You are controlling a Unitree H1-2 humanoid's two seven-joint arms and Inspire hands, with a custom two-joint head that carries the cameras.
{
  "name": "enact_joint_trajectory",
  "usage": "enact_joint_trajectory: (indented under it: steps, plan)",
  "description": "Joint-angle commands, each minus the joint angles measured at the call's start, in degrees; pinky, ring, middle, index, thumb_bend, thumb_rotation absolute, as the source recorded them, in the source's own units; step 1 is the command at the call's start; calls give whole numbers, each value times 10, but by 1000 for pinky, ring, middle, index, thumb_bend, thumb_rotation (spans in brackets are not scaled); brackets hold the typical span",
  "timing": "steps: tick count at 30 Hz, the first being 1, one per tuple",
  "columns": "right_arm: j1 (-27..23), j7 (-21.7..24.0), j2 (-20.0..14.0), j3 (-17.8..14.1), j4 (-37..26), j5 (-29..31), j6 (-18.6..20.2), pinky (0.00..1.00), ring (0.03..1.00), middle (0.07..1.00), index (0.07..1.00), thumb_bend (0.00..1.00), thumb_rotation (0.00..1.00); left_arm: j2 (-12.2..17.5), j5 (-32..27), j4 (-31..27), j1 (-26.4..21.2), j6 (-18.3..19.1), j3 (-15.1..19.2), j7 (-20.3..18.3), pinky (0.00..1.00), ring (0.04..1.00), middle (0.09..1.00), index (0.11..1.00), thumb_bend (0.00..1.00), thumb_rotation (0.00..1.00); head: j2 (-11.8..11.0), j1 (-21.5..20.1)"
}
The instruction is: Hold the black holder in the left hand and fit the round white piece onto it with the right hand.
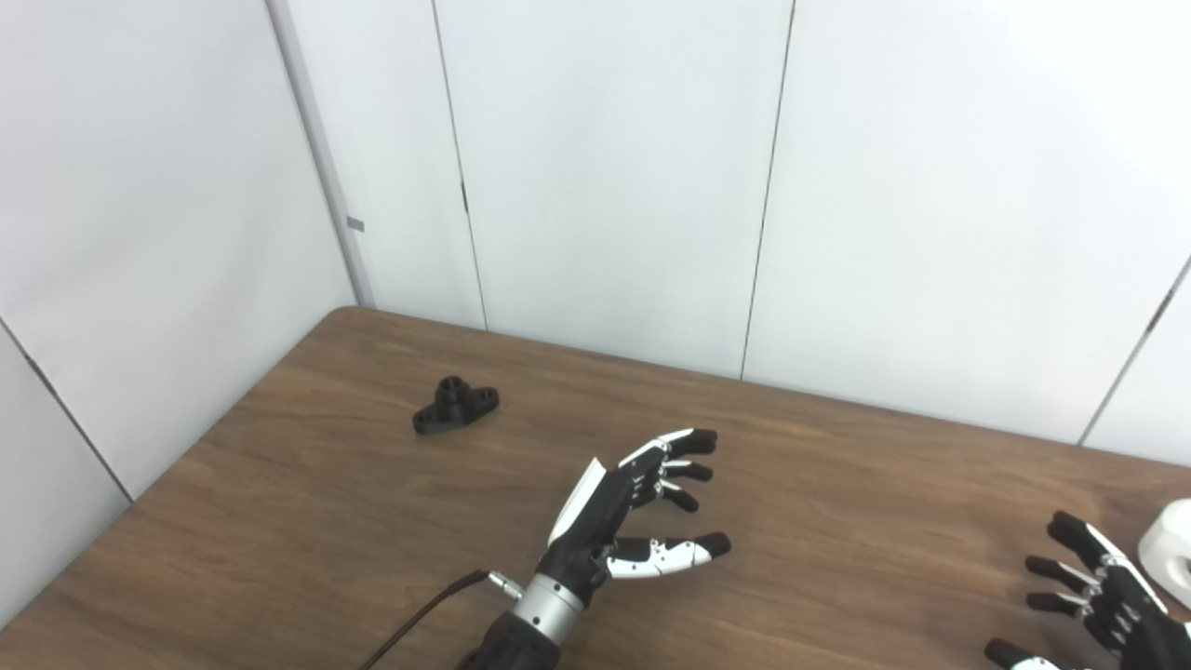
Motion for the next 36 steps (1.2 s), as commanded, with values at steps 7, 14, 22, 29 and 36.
enact_joint_trajectory:
  steps: [7, 14, 22, 29, 36]
  plan:
    - [-21, 6, -14, -7, -7, 10, -22, 640, 771, 883, 878, 733, 173, -4, -17, 17, -4, -11, -4, -2, 589, 744, 836, 825, 694, 73, 0, 1]
    - [-23, 8, -18, -9, -7, 12, -22, 642, 766, 880, 872, 734, 165, 28, 3, -15, -13, 8, 4, -6, 568, 684, 776, 779, 643, 1, 1, 5]
    - [-23, 9, -20, -14, -9, 16, -19, 640, 756, 873, 867, 724, 124, 89, 39, -73, -18, 52, 29, -7, 568, 728, 799, 761, 725, 86, 2, 12]
    - [-23, 11, -20, -13, -8, 21, -22, 644, 749, 873, 870, 709, 129, 146, 79, -138, -25, 113, 54, -14, 560, 739, 830, 825, 758, 46, 2, 16]
    - [-26, 11, -20, -12, -5, 22, -19, 647, 757, 882, 875, 714, 149, 188, 119, -184, -40, 170, 71, -19, 610, 760, 859, 855, 811, 64, 2, 18]
